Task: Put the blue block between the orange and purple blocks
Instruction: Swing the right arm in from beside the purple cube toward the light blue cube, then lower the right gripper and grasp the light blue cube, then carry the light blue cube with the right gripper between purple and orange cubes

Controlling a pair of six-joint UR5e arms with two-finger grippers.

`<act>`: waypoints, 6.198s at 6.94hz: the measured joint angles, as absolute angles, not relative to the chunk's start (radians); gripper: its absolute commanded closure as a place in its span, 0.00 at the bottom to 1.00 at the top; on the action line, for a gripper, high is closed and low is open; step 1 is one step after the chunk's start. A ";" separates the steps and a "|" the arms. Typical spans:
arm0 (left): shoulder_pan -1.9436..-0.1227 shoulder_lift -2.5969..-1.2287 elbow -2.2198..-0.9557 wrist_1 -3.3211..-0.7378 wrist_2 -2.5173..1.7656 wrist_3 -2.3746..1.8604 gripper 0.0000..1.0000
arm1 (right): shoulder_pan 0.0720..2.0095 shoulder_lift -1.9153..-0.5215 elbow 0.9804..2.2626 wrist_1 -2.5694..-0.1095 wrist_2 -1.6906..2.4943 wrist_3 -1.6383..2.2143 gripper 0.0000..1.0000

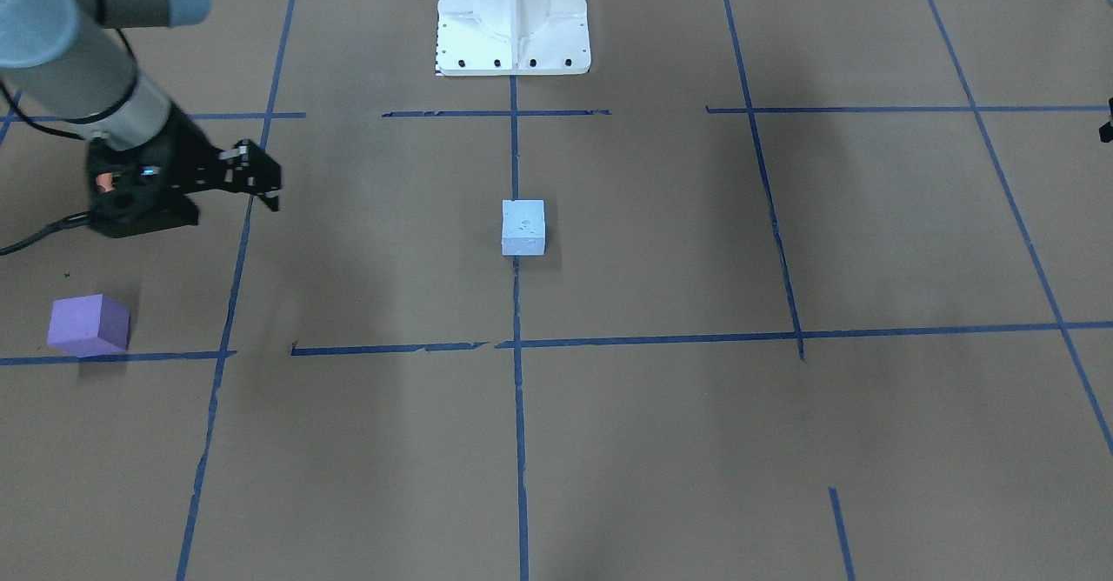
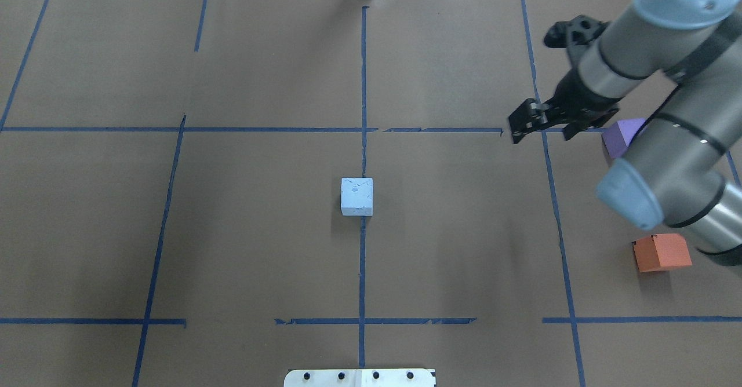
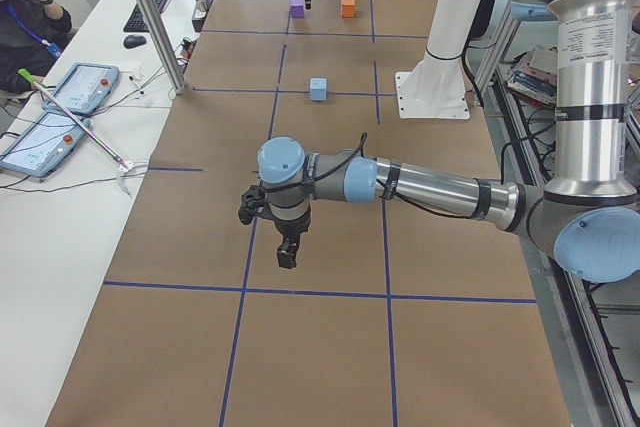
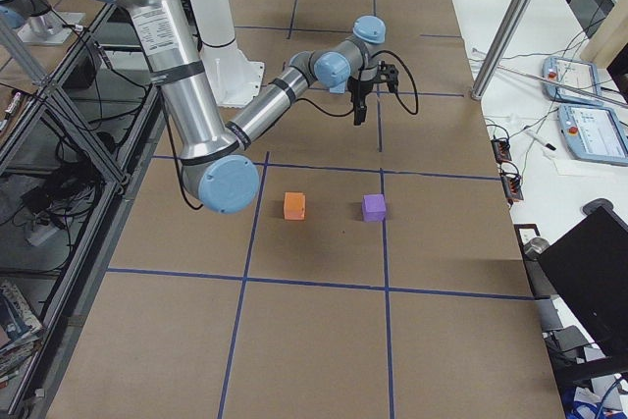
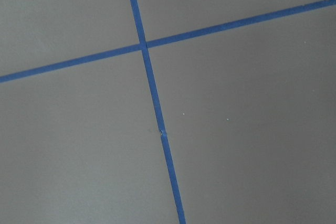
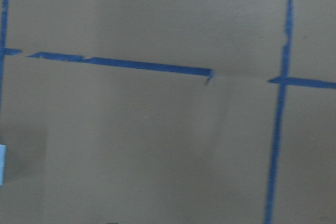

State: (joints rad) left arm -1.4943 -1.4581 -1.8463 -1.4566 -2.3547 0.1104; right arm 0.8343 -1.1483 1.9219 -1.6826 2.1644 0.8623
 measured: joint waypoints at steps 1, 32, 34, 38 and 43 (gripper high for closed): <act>-1.511 -1.440 -1.843 -1.475 -2.393 0.113 0.00 | 0.741 -1.071 1.904 -1.684 2.088 0.994 0.00; -1.522 -1.426 -1.854 -1.497 -2.418 0.103 0.00 | 0.915 -1.348 1.854 -1.603 2.094 0.736 0.81; -1.522 -1.426 -1.853 -1.497 -2.418 0.103 0.00 | 0.954 -1.534 1.840 -1.373 2.128 0.712 0.80; -1.522 -1.427 -1.854 -1.497 -2.418 0.103 0.00 | 0.955 -1.604 1.686 -1.103 2.131 0.803 0.76; -1.522 -1.428 -1.854 -1.497 -2.418 0.103 0.00 | 0.935 -1.633 1.639 -0.974 2.125 0.859 0.72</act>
State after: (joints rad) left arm -1.5217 -1.4281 -1.8535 -1.4972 -2.4179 0.1028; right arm 0.9349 -1.6331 1.6394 -0.9744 2.1245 0.8592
